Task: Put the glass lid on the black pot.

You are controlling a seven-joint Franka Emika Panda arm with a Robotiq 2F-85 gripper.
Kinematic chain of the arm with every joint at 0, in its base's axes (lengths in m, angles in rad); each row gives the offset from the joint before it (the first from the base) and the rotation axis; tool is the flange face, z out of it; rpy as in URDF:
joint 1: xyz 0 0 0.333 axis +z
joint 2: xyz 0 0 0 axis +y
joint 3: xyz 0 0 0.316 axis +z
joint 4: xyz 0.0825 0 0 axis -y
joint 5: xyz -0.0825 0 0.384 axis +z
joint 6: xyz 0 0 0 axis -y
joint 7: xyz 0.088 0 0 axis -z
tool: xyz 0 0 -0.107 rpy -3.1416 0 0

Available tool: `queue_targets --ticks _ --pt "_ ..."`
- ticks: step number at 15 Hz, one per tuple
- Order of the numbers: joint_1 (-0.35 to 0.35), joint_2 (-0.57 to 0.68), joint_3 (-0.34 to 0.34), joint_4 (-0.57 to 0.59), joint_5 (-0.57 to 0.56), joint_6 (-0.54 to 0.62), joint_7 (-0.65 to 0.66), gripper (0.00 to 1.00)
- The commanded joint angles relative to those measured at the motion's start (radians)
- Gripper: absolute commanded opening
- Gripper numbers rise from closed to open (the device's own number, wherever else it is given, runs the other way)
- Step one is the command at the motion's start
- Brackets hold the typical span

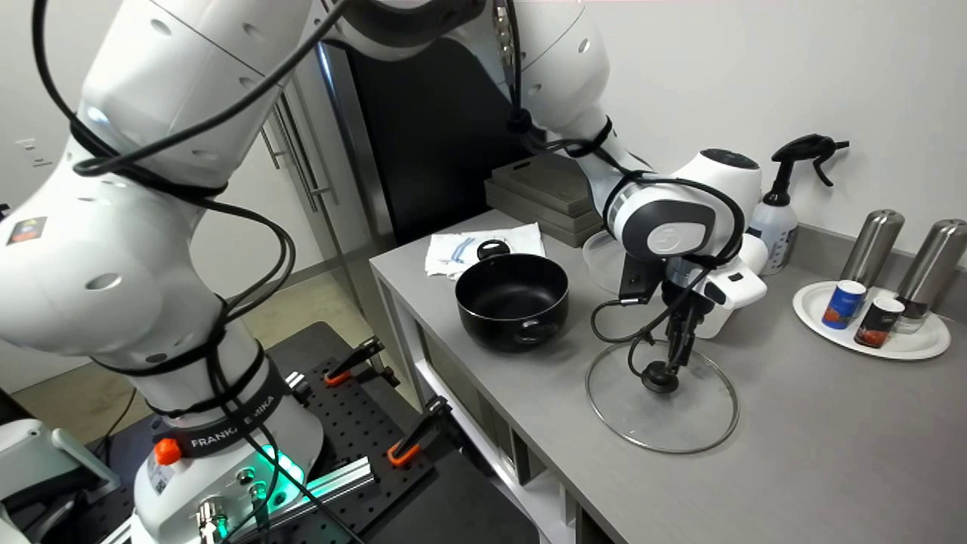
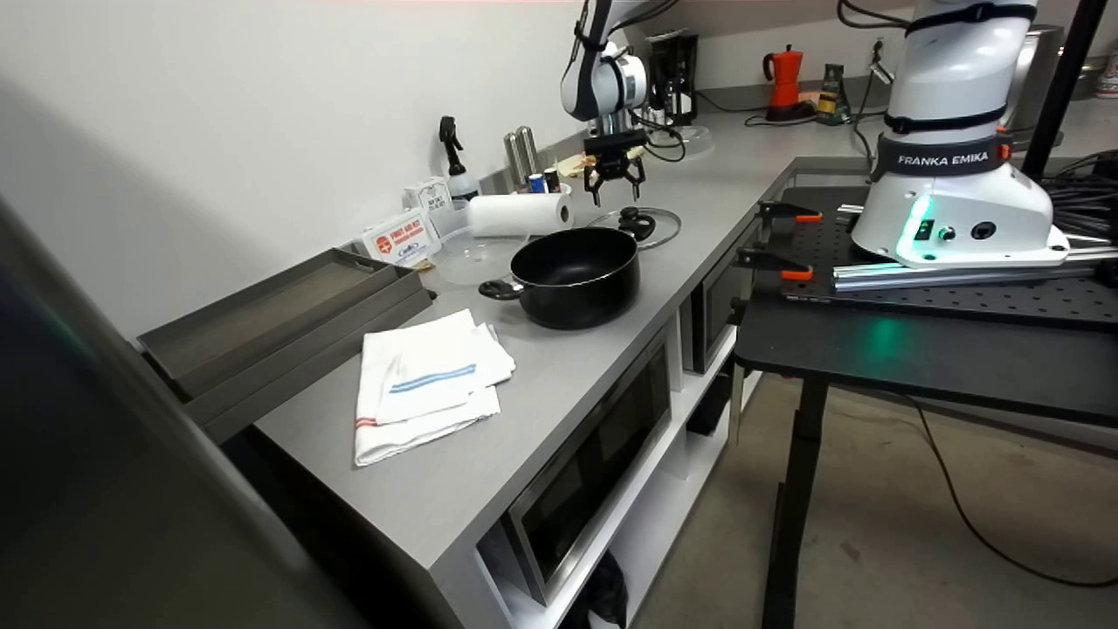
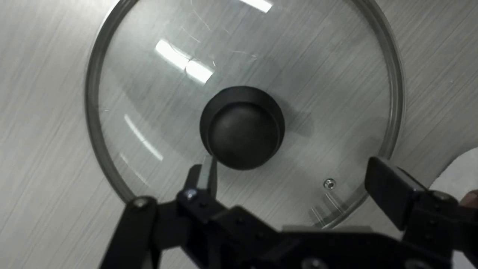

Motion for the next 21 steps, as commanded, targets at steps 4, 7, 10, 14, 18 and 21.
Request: queue_targets --ticks 4,7,10,14,18,21 --pt "-0.036 -0.005 0.009 -0.043 0.049 0.049 -0.029 1.0" --pt "-0.046 -0.007 0.014 -0.059 0.057 0.067 -0.037 1.0" --pt "-0.045 -0.007 0.019 -0.079 0.061 0.086 -0.045 1.0" --pt "-0.039 -0.012 0.031 -0.114 0.061 0.121 -0.061 1.0" --pt "-0.039 -0.013 0.041 -0.135 0.061 0.145 -0.066 0.97" --pt "-0.04 -0.013 0.044 -0.139 0.061 0.151 -0.072 0.7"
